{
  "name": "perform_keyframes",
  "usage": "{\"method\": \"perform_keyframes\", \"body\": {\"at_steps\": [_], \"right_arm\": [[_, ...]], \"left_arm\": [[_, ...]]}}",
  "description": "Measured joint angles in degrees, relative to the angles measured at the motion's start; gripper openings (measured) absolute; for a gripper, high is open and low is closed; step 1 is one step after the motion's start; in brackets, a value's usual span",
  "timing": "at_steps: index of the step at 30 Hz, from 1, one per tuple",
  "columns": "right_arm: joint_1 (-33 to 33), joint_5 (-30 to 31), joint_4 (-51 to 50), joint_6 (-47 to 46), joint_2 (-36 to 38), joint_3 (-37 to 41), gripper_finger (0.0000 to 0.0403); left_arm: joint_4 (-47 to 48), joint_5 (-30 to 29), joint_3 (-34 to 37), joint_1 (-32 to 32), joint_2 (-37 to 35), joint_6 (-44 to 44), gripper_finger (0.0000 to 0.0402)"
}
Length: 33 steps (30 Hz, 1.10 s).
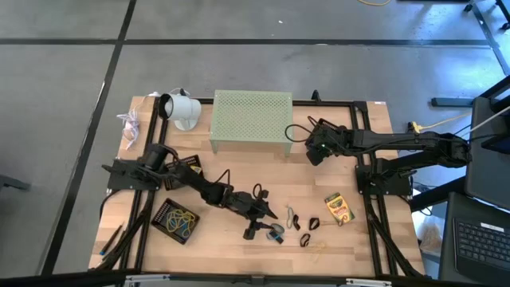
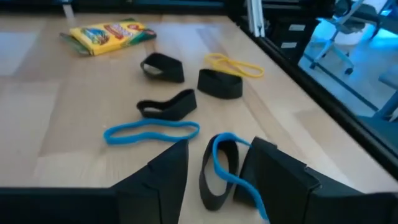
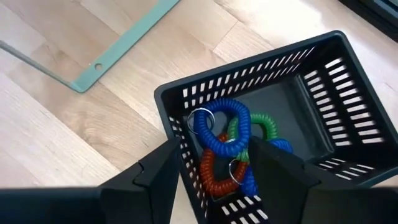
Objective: Pick & Place Office Desk Supplies
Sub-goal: Put the blue spring keychain into the top right black bin
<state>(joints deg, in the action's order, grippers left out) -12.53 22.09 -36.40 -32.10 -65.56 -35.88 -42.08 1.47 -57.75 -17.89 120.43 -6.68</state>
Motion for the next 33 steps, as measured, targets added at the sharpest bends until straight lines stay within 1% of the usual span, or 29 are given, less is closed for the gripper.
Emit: {"method": "perform_keyframes", "body": {"at_steps": [8,13,17,21,28,30,33], "right_arm": [[0.0,1.5,0.9,0.2,0.0,0.0,0.0191],[0.0,1.2,0.9,0.2,0.0,0.0,0.0191],[0.0,1.1,0.9,0.2,0.0,0.0,0.0191],[0.0,1.3,0.9,0.2,0.0,0.0,0.0191],[0.0,1.3,1.0,0.4,0.0,0.0,0.0191],[0.0,1.3,1.0,0.4,0.0,0.0,0.0191],[0.0,1.3,1.0,0.4,0.0,0.0,0.0191]], "left_arm": [[0.2,1.5,-5.0,0.1,4.9,-0.2,0.0170],[1.5,3.2,-5.9,0.6,6.6,-0.9,0.0164],[4.2,3.4,-5.9,1.4,6.6,-2.9,0.0150],[4.0,3.4,-5.9,1.6,6.6,-3.0,0.0116],[2.7,3.4,-5.9,1.5,6.6,-3.0,0.0020],[3.4,3.4,-5.9,1.5,6.0,-2.3,0.0008],[3.3,3.4,-5.9,1.5,5.2,-1.9,0.0009]]}}
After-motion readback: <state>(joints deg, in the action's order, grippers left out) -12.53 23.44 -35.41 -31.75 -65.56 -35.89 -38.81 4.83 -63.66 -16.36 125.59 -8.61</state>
